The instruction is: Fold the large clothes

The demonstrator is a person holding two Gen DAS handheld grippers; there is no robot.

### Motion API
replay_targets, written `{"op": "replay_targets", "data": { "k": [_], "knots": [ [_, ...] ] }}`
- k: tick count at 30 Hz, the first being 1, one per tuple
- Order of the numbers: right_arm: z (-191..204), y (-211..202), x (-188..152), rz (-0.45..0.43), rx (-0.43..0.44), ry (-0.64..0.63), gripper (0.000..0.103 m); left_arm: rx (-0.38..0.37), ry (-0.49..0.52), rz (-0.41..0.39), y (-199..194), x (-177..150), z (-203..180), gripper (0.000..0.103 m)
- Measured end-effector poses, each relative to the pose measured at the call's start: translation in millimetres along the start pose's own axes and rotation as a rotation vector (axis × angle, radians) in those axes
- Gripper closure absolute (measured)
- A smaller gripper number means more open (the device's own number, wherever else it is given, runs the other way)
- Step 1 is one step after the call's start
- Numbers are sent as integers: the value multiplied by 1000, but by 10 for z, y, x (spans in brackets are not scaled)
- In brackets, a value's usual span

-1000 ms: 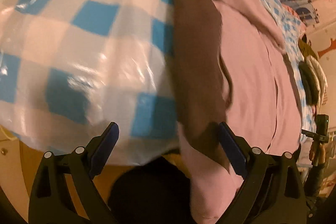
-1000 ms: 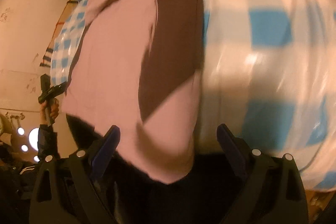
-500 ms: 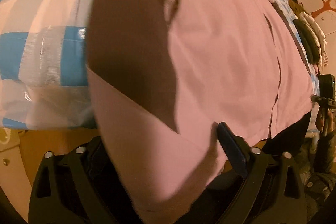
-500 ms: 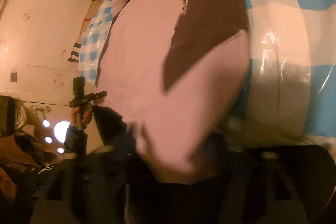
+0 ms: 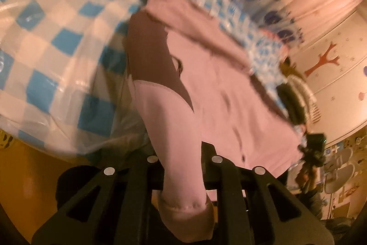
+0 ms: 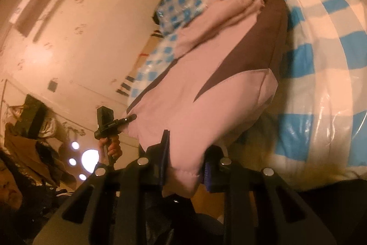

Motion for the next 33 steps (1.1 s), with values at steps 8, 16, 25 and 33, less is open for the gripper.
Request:
{"op": "replay_targets", "data": {
  "k": [8, 16, 25, 33],
  "knots": [
    [-270, 113, -435, 208, -154, 71, 38, 10, -27, 37, -91, -153, 50, 90],
    [-596, 551, -538, 346, -231, 167, 29, 93, -87, 170, 322, -570, 513, 87],
    [-322, 374, -555, 123, -32, 160, 86, 55, -29, 105, 184, -511, 300, 92],
    [521, -354, -163, -232, 227, -21, 87, -88, 83, -80, -456, -225, -588, 93]
  ]
}}
Point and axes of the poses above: each gripper's, at about its wrist camera, not at the fingertips, and y roughly the way its jaws point, z to its left, x to its top, the point moved 5 cm from there along y, roughly the way its jaws point, and after that the axes turned 8 degrees about -x, right-handed, at the moved point
